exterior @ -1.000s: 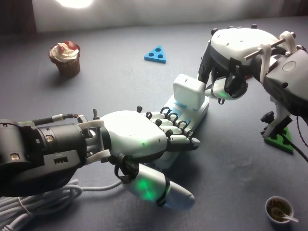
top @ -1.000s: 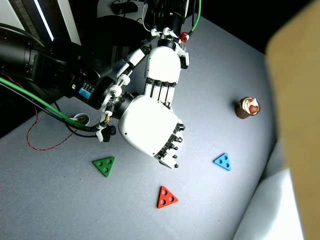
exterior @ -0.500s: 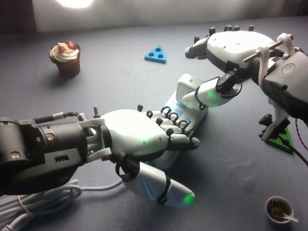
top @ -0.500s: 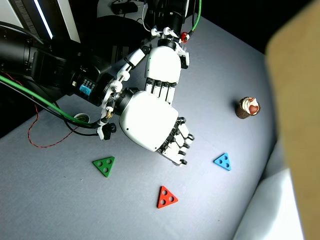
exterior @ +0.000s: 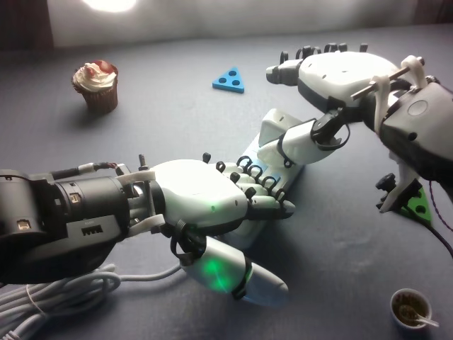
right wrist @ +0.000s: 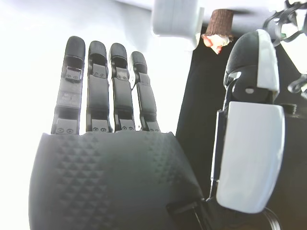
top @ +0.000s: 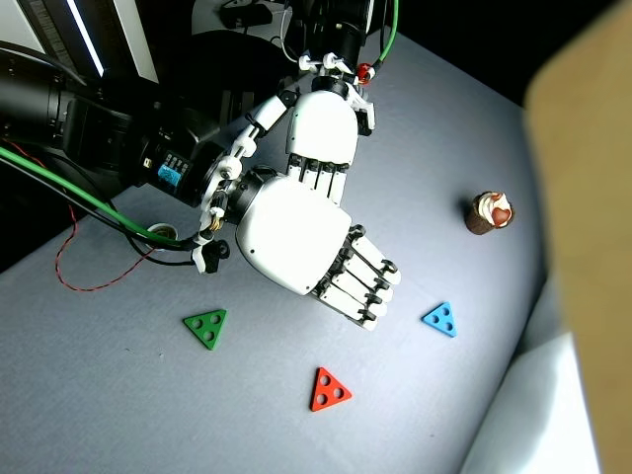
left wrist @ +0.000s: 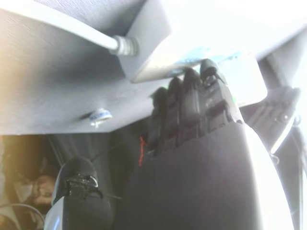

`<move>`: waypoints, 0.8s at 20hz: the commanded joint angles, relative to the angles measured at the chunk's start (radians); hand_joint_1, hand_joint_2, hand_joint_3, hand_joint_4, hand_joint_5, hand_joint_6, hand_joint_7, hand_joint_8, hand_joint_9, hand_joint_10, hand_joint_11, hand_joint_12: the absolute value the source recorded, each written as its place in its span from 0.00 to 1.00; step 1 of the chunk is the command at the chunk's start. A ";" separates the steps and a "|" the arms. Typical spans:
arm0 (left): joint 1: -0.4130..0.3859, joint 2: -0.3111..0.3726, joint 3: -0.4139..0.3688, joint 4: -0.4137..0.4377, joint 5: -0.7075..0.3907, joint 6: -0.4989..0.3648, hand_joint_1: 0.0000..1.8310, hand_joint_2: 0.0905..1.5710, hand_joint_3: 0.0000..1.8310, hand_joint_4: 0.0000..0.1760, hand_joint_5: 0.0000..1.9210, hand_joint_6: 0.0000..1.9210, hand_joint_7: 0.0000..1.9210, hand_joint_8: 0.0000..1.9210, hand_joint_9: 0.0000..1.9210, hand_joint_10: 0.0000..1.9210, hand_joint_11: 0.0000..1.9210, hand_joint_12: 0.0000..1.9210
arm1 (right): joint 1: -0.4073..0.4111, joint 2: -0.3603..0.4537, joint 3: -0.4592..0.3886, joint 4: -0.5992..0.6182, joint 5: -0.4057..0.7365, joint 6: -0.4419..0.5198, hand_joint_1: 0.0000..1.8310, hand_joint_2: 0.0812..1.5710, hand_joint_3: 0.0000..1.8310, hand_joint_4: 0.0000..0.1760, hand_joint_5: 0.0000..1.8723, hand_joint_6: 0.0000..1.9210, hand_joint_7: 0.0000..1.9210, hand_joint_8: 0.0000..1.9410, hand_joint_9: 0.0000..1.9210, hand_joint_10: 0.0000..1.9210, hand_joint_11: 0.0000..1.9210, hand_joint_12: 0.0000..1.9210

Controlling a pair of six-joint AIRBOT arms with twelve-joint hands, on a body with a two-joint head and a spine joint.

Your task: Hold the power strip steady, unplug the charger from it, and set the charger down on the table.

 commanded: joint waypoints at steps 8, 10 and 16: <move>-0.004 -0.007 0.007 -0.008 -0.037 -0.011 0.00 0.64 0.00 0.00 0.07 0.00 0.08 0.00 0.07 0.00 0.03 0.05 | -0.015 -0.013 0.023 -0.075 0.059 0.004 0.46 0.56 0.00 0.00 0.24 0.01 0.24 0.01 0.22 0.01 0.12 0.23; -0.003 -0.009 0.008 -0.008 -0.037 -0.012 0.00 0.64 0.00 0.00 0.07 0.00 0.08 0.00 0.07 0.00 0.03 0.05 | -0.017 -0.013 0.027 -0.075 0.060 0.004 0.46 0.56 0.00 0.00 0.24 0.00 0.24 0.00 0.22 0.00 0.12 0.23; 0.004 -0.010 0.010 -0.008 -0.036 -0.024 0.00 0.64 0.00 0.00 0.07 0.00 0.08 0.00 0.08 0.00 0.04 0.05 | -0.017 -0.012 0.027 -0.075 0.067 0.004 0.56 0.63 0.00 0.00 0.47 0.00 0.50 0.00 0.48 0.01 0.25 0.36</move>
